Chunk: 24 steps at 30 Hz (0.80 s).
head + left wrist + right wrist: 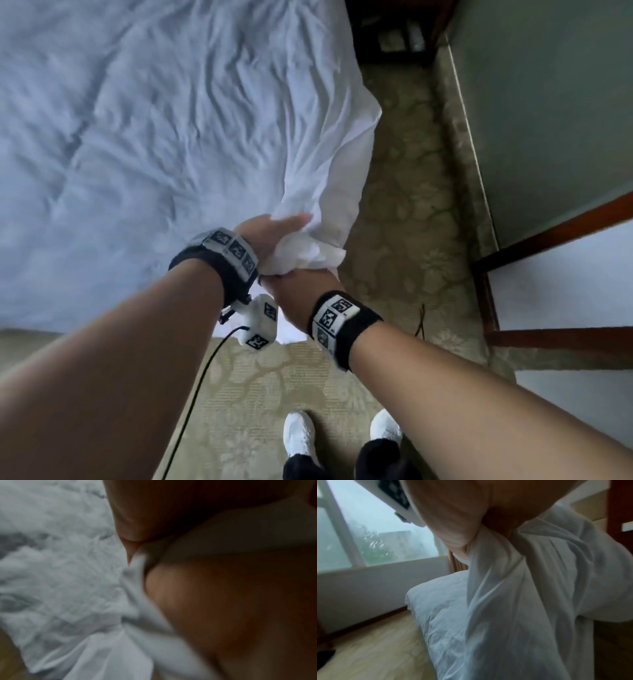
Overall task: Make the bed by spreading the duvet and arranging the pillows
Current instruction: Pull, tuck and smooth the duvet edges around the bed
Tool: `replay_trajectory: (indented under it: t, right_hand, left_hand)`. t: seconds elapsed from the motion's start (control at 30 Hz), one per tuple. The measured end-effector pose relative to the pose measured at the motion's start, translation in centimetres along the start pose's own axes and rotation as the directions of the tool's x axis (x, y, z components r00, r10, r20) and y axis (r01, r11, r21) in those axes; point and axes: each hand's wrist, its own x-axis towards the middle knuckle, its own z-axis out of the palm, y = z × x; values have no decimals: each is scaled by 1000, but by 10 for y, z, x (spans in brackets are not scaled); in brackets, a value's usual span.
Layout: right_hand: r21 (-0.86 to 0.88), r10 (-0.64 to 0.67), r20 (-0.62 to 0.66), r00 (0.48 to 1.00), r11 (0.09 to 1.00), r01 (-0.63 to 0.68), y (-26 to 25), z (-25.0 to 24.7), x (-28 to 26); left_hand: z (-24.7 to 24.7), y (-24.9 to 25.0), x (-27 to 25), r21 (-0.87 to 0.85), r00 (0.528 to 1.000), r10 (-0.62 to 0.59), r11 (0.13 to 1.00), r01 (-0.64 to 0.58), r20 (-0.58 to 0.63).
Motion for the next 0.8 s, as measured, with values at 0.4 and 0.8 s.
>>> replay_trajectory:
  t: [0.4, 0.8]
  right_hand:
    - [910, 674, 298, 676, 12, -414, 59, -19, 33]
    - [714, 644, 555, 527, -43, -699, 117, -42, 147]
  left_hand:
    - [-63, 31, -17, 585, 990, 131, 799, -139, 57]
    - [-102, 65, 2, 720, 976, 23, 672, -175, 216]
